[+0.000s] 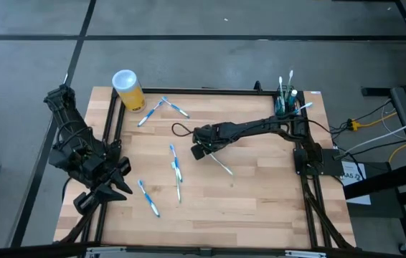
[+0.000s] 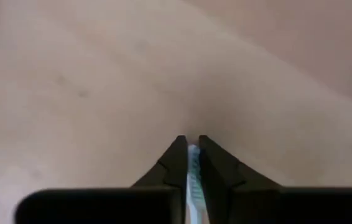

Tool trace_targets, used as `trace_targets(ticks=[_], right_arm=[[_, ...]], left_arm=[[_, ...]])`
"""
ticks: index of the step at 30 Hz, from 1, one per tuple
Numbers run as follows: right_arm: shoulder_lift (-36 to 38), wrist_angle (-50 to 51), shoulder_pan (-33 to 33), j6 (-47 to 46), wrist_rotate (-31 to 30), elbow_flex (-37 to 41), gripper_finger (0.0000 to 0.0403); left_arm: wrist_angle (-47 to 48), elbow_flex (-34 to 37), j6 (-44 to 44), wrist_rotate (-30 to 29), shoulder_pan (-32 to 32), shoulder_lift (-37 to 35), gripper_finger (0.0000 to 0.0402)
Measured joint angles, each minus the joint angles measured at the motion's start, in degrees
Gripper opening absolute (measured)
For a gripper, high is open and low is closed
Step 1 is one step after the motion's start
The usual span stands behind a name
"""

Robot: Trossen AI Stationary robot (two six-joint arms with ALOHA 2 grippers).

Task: Pick & Place toothbrushing station
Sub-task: Put the green toothbrush into the mesh organizer

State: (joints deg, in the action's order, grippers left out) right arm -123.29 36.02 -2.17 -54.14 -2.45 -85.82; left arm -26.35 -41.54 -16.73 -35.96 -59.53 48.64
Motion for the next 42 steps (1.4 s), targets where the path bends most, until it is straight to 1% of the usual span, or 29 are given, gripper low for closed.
trace_targets(ticks=[2, 4, 6, 8, 10, 13, 18, 21, 23, 25, 26, 28, 30, 32, 34, 35, 36, 37, 38, 39, 40, 41, 42], right_arm=[[0.2, -1.1, 0.6, 0.6, -0.2, 0.0, 0.0013], [0.8, -1.8, 1.2, 0.6, -1.3, 0.2, 0.0009], [1.9, -1.9, 1.7, 0.4, -4.6, 0.4, 0.0004], [4.0, -2.4, 2.0, 0.4, -9.1, 0.4, 0.0001], [6.5, -3.7, 2.3, 0.4, -14.8, 0.3, 0.0001], [10.6, -7.7, 3.5, 0.9, -25.0, 0.3, 0.0], [17.4, -17.8, 4.2, 9.4, -42.4, 0.1, 0.0], [19.7, -20.0, 3.6, 14.0, -54.5, 0.2, 0.0], [20.9, -19.9, 3.1, 15.3, -63.1, 0.2, 0.0], [21.3, -20.0, 2.2, 14.3, -70.5, 0.2, 0.0], [21.4, -20.0, 1.5, 12.4, -73.0, 0.7, 0.0], [21.9, -20.0, 0.0, 6.1, -75.7, 2.9, 0.0], [22.1, -20.4, -1.1, -1.2, -77.1, 6.0, 0.0], [22.1, -22.1, -1.4, -6.2, -76.9, 9.6, 0.0], [22.1, -29.0, -1.0, -6.3, -75.2, 13.0, 0.0], [22.2, -34.4, -0.7, -2.8, -73.6, 14.6, 0.0], [22.2, -41.9, -0.5, 3.4, -71.1, 16.4, 0.0], [22.0, -50.7, -0.3, 11.1, -67.2, 18.1, 0.0], [21.3, -62.7, -0.1, 20.5, -61.3, 19.7, 0.0], [20.4, -73.6, -0.2, 29.6, -54.1, 21.1, 0.0], [19.2, -83.5, -0.2, 36.3, -47.4, 22.1, 0.0], [17.8, -90.8, -0.3, 40.5, -41.1, 22.3, 0.0], [17.0, -94.1, -0.9, 42.2, -35.9, 22.3, 0.0]], left_arm=[[0.0, 0.0, 0.0, -0.2, 0.0, 0.0, 0.009], [0.0, 0.0, 0.0, -0.4, 0.0, 0.0, 0.009], [0.0, 0.0, 0.0, -0.5, 0.0, 0.0, 0.009], [0.0, 0.0, -0.2, -0.6, 0.0, 0.0, 0.009], [0.0, 0.0, -0.4, -0.7, 0.0, 0.0, 0.009], [0.0, 0.0, -0.5, -1.6, 0.0, 0.0, 0.009], [0.0, 0.0, -0.7, -2.2, 0.0, 0.0, 0.009], [0.0, 0.0, -1.6, -3.1, 0.0, 0.0, 0.009], [0.0, 0.0, -2.1, -3.4, 0.0, 0.0, 0.009], [0.0, 0.0, -2.8, -3.5, 0.0, 0.0, 0.009], [0.0, 0.0, -3.4, -3.6, 0.0, 0.0, 0.009], [0.0, 0.0, -4.5, -4.1, 0.0, 0.0, 0.009], [0.0, 0.0, -5.9, -4.7, 0.0, 0.0, 0.009], [0.0, 0.0, -7.1, -5.3, 0.0, 0.0, 0.009], [0.0, 0.0, -8.2, -5.7, 0.0, 0.0, 0.009], [0.0, 0.0, -8.6, -6.1, 0.0, 0.0, 0.009], [0.0, 0.0, -8.7, -6.4, 0.0, 0.0, 0.009], [0.0, 0.0, -8.9, -6.7, 0.0, 0.0, 0.009], [0.0, 0.0, -9.0, -7.0, 0.0, -0.1, 0.009], [0.0, 0.0, -9.0, -7.4, 0.0, -0.3, 0.009], [0.0, 0.0, -9.0, -7.9, 0.0, -0.5, 0.009], [0.0, 0.0, -9.0, -8.2, 0.0, -0.7, 0.009], [0.0, 0.0, -8.7, -8.5, 0.0, -1.0, 0.009]])
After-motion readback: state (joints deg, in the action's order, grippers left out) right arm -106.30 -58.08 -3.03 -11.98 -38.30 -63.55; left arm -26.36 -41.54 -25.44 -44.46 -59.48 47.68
